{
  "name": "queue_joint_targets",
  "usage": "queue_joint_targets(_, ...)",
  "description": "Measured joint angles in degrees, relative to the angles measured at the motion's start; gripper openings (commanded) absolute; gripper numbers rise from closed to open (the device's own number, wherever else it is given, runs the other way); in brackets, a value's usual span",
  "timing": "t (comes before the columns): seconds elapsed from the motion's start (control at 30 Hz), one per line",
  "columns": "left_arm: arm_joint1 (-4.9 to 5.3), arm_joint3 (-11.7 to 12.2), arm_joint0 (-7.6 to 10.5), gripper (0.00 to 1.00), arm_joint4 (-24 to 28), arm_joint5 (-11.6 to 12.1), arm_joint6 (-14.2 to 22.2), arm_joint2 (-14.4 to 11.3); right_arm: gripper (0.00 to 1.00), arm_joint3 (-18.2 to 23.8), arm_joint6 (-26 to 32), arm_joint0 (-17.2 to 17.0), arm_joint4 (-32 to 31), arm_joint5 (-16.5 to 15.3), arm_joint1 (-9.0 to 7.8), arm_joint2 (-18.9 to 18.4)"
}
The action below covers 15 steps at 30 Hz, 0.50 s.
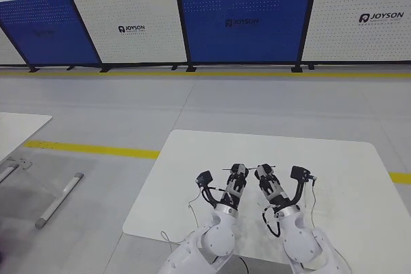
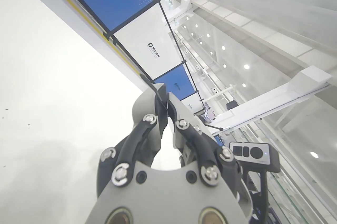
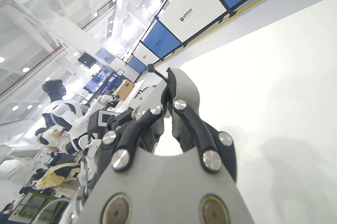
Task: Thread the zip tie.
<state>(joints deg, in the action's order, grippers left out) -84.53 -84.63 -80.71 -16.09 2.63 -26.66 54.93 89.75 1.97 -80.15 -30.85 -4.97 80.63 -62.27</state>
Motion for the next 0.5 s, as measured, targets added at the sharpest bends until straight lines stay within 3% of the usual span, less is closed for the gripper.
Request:
queue_joint_targets(0.1, -0.03, -0.33, -0.27, 0.73, -0.22, 0.24, 0.05, 0.08, 0.00, -0.08, 0.11, 0.03, -0.04, 0.07, 0.03, 0.05)
queue_joint_targets(0.3, -0.12, -0.13, -0.46, 0.38, -0.97, 0.21, 0.19, 0.18, 0.00, -0.14, 0.03, 0.09, 0.15, 0.11, 0.10, 0.03)
queue_joint_targets(0.4, -0.16, 0.09, -0.50, 0.25, -1.65, 0.13, 0.43, 0.02, 0.00, -0.15, -0.17, 0.06, 0.15, 0.10, 0.11, -0.09)
queue_joint_targets(0.5, -0.22, 0.56, -0.47, 0.18, -2.30, -0.06, 0.54, -0.09, 0.00, -0.11, -0.30, 0.02, 0.34, 0.05, 0.13, -0.26)
